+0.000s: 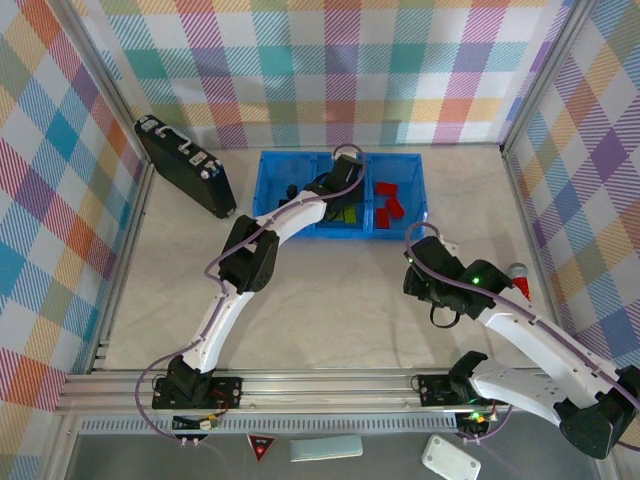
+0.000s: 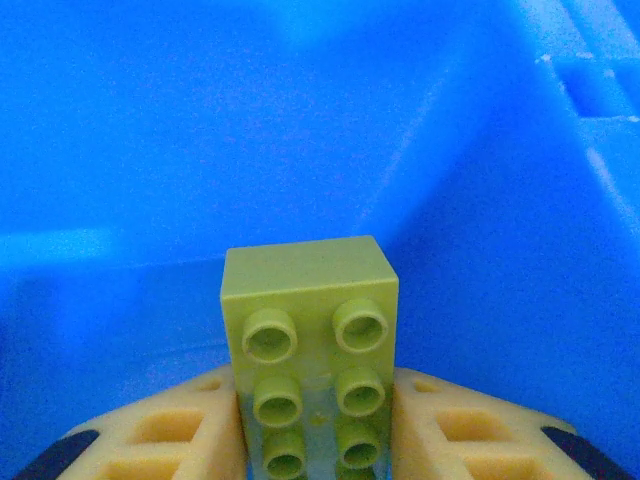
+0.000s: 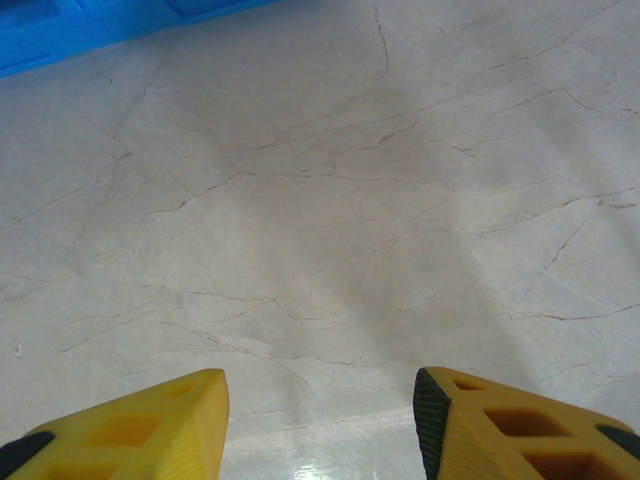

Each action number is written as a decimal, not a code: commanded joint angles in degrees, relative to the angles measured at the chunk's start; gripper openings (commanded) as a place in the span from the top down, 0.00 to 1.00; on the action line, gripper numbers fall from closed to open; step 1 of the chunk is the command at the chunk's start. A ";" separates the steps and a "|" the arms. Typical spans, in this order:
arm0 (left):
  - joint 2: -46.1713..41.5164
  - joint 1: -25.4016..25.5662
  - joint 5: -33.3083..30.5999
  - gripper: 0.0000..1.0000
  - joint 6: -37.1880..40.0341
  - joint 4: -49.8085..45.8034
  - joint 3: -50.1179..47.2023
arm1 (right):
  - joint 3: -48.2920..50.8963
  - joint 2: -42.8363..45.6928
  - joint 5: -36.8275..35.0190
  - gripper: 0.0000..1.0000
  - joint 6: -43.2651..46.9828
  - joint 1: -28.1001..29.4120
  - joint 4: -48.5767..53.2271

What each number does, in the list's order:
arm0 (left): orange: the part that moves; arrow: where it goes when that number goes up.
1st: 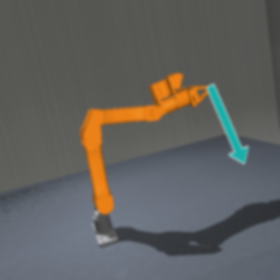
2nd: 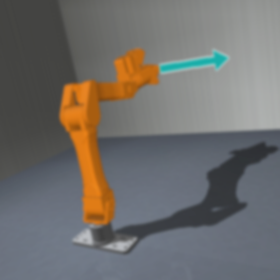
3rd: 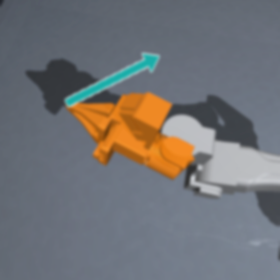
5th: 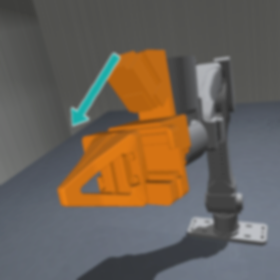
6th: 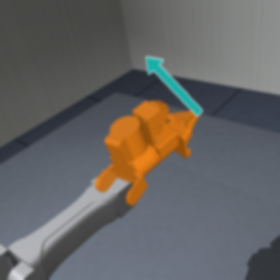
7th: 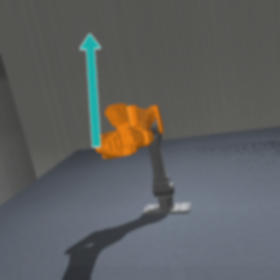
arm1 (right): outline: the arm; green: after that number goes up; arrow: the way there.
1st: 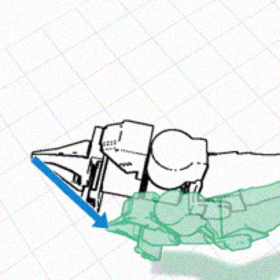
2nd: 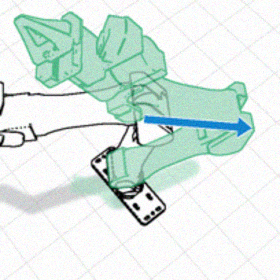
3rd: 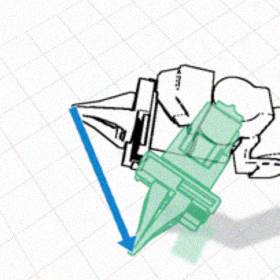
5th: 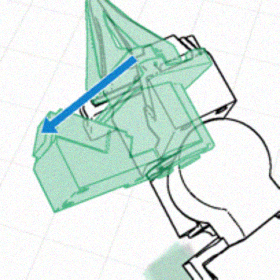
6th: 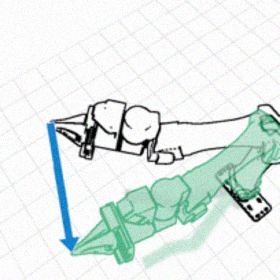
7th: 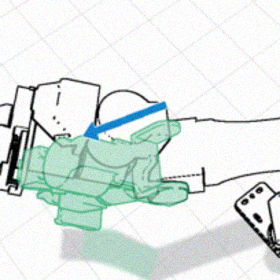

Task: Sort the legos into containers by color
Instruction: Place the lego in the container, then reset both arms

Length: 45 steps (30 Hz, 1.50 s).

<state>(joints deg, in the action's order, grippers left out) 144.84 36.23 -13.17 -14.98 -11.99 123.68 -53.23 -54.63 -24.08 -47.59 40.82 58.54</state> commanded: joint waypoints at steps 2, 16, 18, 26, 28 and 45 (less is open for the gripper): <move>1.63 0.33 0.82 0.62 -0.99 -0.91 1.48 | 0.65 -0.32 -1.14 0.46 -0.08 -0.32 -0.36; -1.52 0.33 1.57 0.55 -1.64 0.36 -2.51 | 0.72 0.13 -1.06 0.46 -0.01 -0.30 -0.71; -2.47 0.39 1.53 0.54 -1.63 0.80 -3.52 | 0.92 0.31 -1.38 0.46 -0.04 -0.30 -0.79; -7.49 0.42 2.11 0.52 -0.47 0.39 -6.90 | 0.35 -1.05 -3.56 0.42 2.53 -0.43 -1.57; -9.49 0.42 2.12 0.51 -0.31 0.47 -8.60 | 0.02 -1.81 -4.16 0.38 3.24 -0.47 -1.68; -28.71 0.34 -0.54 0.29 1.07 -3.13 -26.39 | -0.22 -2.76 -7.61 0.01 13.66 -4.87 -6.91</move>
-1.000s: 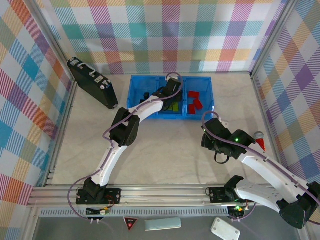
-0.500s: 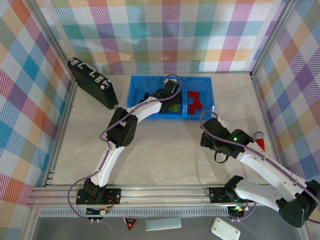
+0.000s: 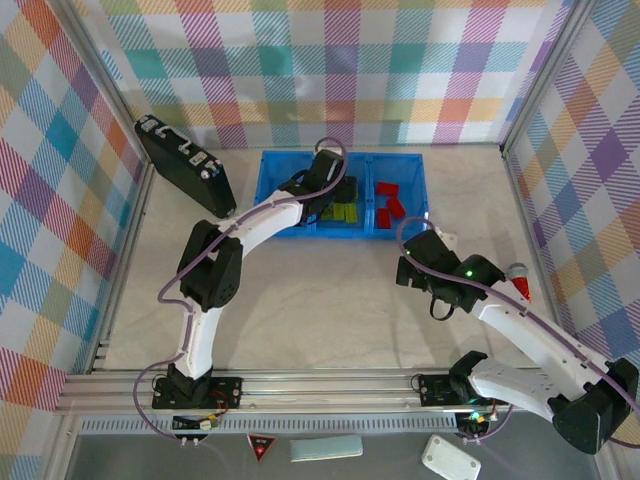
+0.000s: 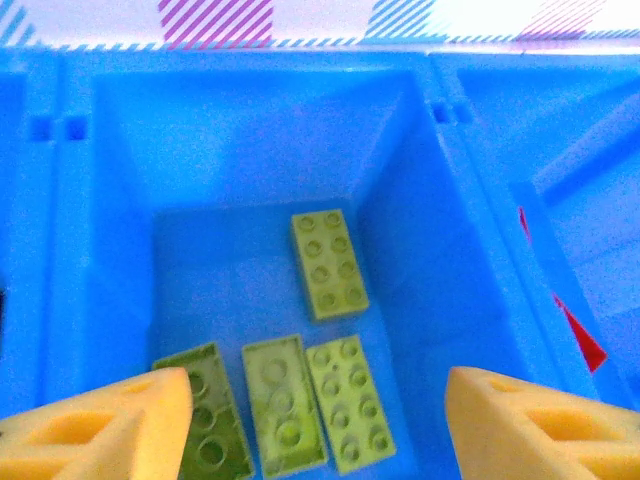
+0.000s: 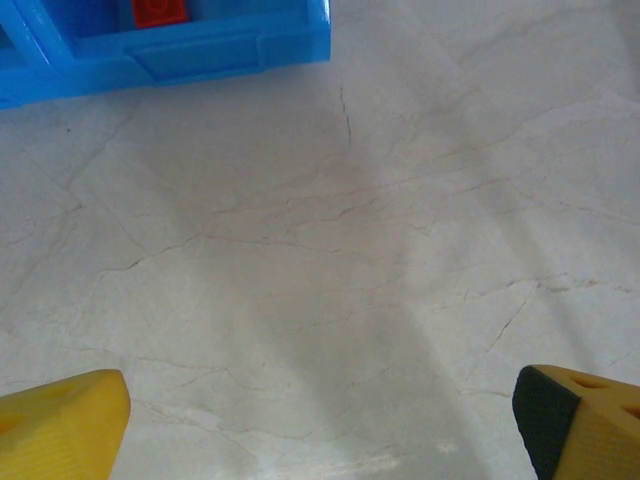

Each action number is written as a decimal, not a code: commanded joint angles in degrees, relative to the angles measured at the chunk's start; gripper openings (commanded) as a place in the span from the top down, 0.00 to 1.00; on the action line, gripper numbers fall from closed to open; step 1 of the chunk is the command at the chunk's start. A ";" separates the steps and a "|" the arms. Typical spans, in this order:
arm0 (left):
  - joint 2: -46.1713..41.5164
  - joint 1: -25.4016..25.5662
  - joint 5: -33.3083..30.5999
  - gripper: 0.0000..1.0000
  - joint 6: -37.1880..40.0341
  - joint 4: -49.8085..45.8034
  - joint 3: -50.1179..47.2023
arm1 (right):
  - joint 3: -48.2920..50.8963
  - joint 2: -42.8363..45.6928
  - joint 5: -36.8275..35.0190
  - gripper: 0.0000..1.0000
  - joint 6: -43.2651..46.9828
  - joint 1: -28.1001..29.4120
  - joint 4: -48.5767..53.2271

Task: Sort the legos into containers by color
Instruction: Reset both arms

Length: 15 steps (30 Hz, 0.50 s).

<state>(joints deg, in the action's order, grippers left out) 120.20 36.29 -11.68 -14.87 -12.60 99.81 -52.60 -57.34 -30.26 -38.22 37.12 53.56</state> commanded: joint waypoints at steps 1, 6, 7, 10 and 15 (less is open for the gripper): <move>-5.25 0.27 -2.57 0.26 1.42 -2.86 -3.82 | -0.73 -0.05 -1.43 0.01 5.39 -1.75 -2.50; -11.90 -0.23 -6.03 0.05 2.57 -5.56 -10.83 | 0.36 -0.14 -1.79 0.01 9.53 -5.68 -5.28; -13.24 -0.41 -7.13 0.02 2.48 -6.21 -12.30 | 0.63 -0.23 -1.84 0.01 10.26 -6.74 -5.84; -17.02 -1.20 -9.51 0.00 2.48 -7.47 -16.63 | 2.06 -0.60 -1.76 0.01 12.92 -9.69 -8.16; -23.12 -3.51 -12.29 0.00 2.39 -7.66 -24.84 | 5.54 0.27 -1.52 0.01 20.30 -12.60 -15.09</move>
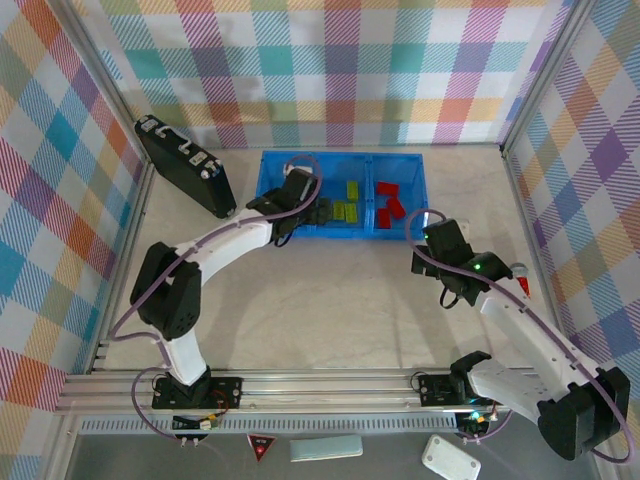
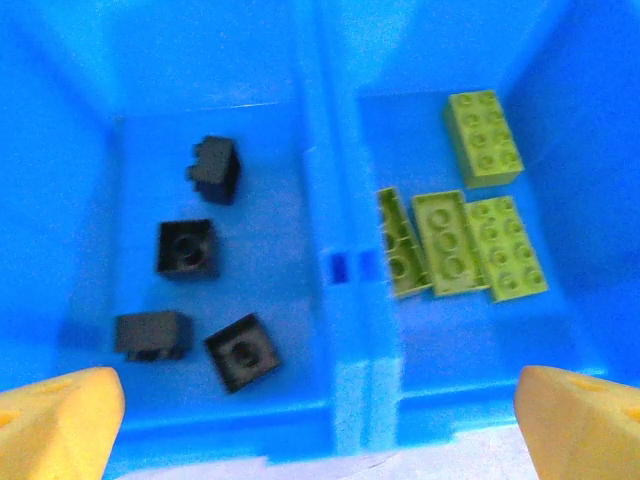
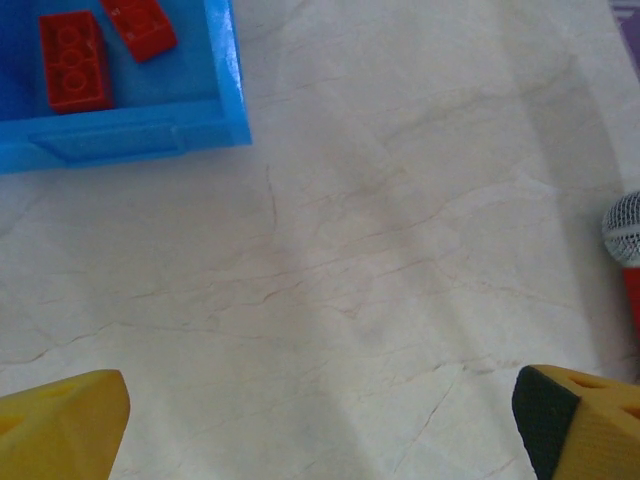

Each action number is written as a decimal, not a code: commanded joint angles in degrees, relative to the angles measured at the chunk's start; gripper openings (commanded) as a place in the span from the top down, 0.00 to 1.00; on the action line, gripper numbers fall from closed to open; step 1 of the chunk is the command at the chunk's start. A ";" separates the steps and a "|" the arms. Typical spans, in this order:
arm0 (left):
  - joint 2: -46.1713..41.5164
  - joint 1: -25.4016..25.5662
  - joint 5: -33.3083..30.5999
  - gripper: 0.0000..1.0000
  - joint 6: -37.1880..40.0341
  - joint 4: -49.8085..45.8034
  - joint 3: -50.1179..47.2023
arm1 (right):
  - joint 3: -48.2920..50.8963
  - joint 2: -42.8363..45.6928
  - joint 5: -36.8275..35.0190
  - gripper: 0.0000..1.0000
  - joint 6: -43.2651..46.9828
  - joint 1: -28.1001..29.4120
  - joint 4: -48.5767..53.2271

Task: Sort the legos into containers by color
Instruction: Reset both arms

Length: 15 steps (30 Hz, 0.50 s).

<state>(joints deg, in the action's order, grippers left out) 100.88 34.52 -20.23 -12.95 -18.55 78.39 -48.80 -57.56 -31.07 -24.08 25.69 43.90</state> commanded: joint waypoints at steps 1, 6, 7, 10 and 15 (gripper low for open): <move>-4.99 -2.40 -5.00 0.00 0.30 -1.84 -5.12 | 2.39 0.76 -0.66 0.01 7.08 -2.02 -6.96; -10.85 -6.98 -7.34 0.00 -0.58 -2.05 -13.53 | 4.72 1.14 -0.97 0.01 9.12 -5.65 -12.95; -12.65 -8.08 -7.57 0.00 -0.58 -1.86 -15.46 | 5.45 1.05 -1.48 0.01 9.39 -6.34 -14.47; -17.11 -11.24 -7.81 0.00 -0.41 -1.08 -20.59 | 7.70 0.40 -2.33 0.01 10.40 -8.63 -19.37; -22.97 -17.27 -7.96 0.00 -0.21 0.54 -28.01 | 12.40 -1.25 -2.79 0.01 14.62 -11.86 -29.97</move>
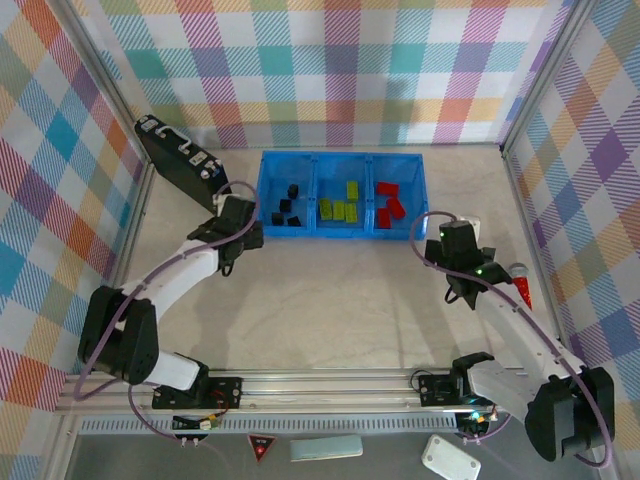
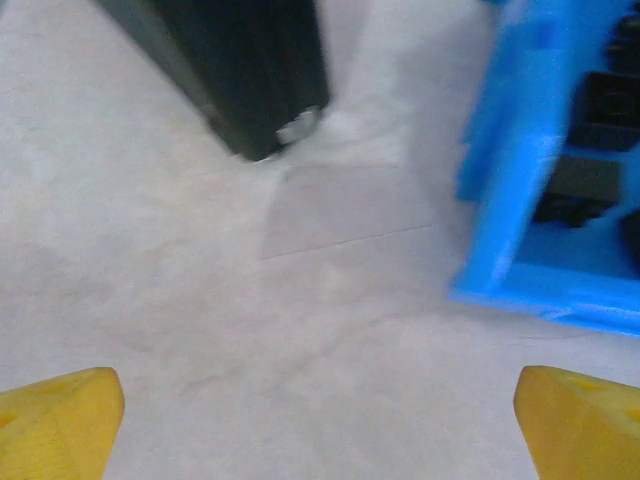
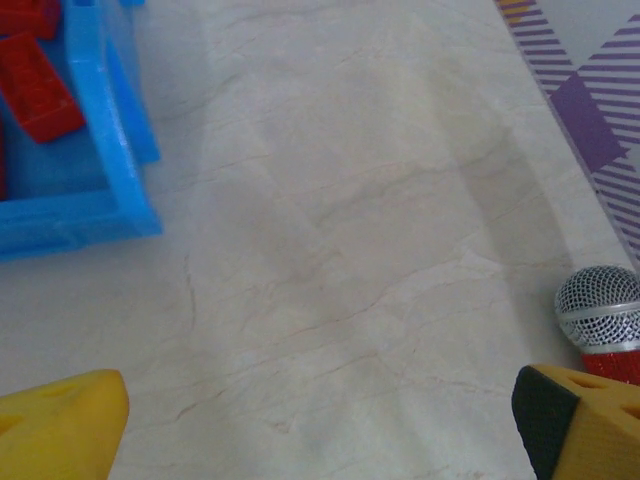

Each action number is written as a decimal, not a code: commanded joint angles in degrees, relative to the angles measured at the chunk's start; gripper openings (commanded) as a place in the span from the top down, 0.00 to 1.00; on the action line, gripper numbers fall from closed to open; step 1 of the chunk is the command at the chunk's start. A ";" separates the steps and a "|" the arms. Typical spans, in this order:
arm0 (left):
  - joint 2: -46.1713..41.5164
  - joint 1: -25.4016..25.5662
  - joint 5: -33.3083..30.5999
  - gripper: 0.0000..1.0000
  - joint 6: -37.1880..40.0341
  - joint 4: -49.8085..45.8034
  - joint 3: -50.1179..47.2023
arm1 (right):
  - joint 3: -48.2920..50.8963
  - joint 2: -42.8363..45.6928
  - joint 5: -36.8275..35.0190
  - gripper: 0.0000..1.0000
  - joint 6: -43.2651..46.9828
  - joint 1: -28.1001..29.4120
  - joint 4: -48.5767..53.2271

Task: Sort the legos into containers by color
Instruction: Reset both arms

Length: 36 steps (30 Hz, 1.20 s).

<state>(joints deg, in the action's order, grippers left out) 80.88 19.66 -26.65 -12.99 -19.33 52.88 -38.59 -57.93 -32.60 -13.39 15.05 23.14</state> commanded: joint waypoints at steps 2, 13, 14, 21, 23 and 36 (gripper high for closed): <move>-4.37 -4.70 -2.17 0.00 -0.19 2.52 -4.94 | 4.65 -1.72 -1.38 0.01 6.85 -2.08 -14.85; -5.74 -8.89 -1.94 0.00 11.42 34.11 -21.48 | 13.42 -12.24 4.31 0.01 9.63 -12.03 -42.84; -5.50 -9.06 -0.17 0.00 12.42 38.67 -23.09 | 14.23 -13.49 5.18 0.01 10.44 -12.24 -45.99; 1.43 -12.51 8.18 0.00 14.00 58.24 -27.39 | 14.72 -19.38 13.44 0.01 12.99 -12.41 -57.79; 4.18 -13.49 10.77 0.00 13.13 62.94 -28.46 | 13.34 -20.44 13.99 0.01 13.37 -12.36 -56.19; 9.58 -15.27 21.44 0.00 15.28 67.67 -28.89 | 20.48 -25.39 25.08 0.01 12.27 -12.34 -76.96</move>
<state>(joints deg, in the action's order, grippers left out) 89.91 5.10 -8.49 1.15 44.73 24.38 -19.14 -80.84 -10.35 -0.62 2.90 -45.17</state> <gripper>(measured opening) 0.996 0.990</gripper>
